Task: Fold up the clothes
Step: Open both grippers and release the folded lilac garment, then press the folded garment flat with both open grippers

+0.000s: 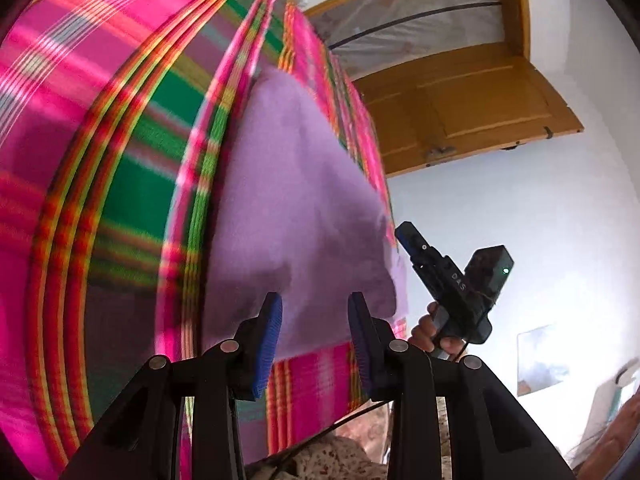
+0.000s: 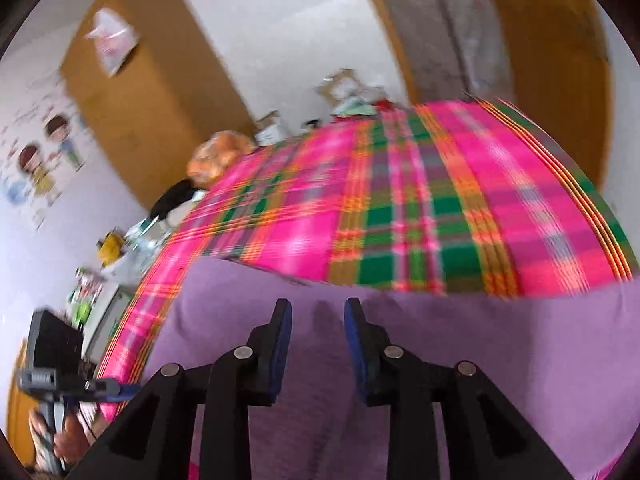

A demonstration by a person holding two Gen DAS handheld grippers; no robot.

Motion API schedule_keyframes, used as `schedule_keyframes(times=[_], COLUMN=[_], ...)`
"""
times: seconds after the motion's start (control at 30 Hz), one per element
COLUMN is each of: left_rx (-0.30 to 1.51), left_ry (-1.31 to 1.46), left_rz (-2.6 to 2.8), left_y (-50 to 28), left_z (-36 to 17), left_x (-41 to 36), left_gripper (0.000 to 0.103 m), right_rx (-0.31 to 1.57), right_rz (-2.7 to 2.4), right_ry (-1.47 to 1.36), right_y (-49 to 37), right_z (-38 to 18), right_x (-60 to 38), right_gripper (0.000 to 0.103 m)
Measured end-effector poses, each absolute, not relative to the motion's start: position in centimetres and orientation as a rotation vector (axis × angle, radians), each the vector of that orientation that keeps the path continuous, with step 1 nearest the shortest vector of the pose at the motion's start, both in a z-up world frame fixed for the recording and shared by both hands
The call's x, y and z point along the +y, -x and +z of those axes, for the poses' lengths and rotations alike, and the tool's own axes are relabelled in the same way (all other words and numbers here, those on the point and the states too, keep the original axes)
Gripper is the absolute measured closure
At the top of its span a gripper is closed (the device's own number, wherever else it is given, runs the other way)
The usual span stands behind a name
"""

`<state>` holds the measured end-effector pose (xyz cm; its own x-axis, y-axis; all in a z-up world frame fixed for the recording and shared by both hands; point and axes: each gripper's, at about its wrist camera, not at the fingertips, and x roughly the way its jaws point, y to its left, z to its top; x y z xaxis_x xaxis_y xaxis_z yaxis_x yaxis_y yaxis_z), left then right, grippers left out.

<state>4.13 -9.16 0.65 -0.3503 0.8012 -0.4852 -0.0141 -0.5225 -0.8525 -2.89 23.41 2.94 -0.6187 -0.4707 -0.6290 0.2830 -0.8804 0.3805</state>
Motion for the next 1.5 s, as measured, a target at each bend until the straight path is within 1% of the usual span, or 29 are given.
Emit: schedule_keyframes(times=[0.13,0.27,0.43,0.5,0.57,0.7,1.07,1.17,1.3,1.4,1.5], left_rx=[-1.039,-1.028,-1.023,-1.022,-1.02,-1.016,-0.99,-1.003,-1.008,-1.006,-1.018], left_ry=[1.311,1.349,1.353,1.352,1.351,1.349,1.341,1.336,1.332,1.329,1.328], left_rz=[1.939,1.918,1.9,1.893,1.886,1.873,1.872,1.871,1.871,1.872,1.871], left_y=[-2.9,-2.8,-2.5,-2.4,-2.3,-2.0,-2.0,-2.7,-3.4,-3.8,-4.2], left_z=[1.0,-0.2,-0.7,-0.9,-1.0,-1.3,-1.4,-1.4,-1.4,-1.4,-1.7], left_x=[-8.9,-8.7,-8.6,-8.5,-8.4,-8.3,-7.9,-8.6,-8.9,-9.1,-9.6], left_gripper=[0.069,0.069,0.069,0.069,0.069,0.069,0.069,0.069,0.069,0.069,0.069], right_rx=[-0.203,-0.112,0.046,0.087,0.088,0.078,0.03,0.072,0.072,0.111,0.156], right_rz=[-2.317,-2.143,-2.112,-2.135,-2.138,-2.145,-2.164,-2.226,-2.236,-2.236,-2.26], right_ry=[-1.056,-1.133,-1.247,-1.299,-1.327,-1.355,-1.383,-1.313,-1.249,-1.224,-1.286], right_y=[4.4,6.1,8.6,10.0,10.7,11.8,12.6,10.8,7.3,4.5,2.9], right_z=[3.5,2.7,1.4,0.5,0.0,-0.7,-0.4,1.2,2.5,2.5,0.9], right_x=[18.7,15.2,11.6,10.9,10.8,10.8,10.8,12.1,14.5,15.7,16.5], right_gripper=[0.074,0.074,0.074,0.077,0.083,0.089,0.088,0.086,0.086,0.086,0.086])
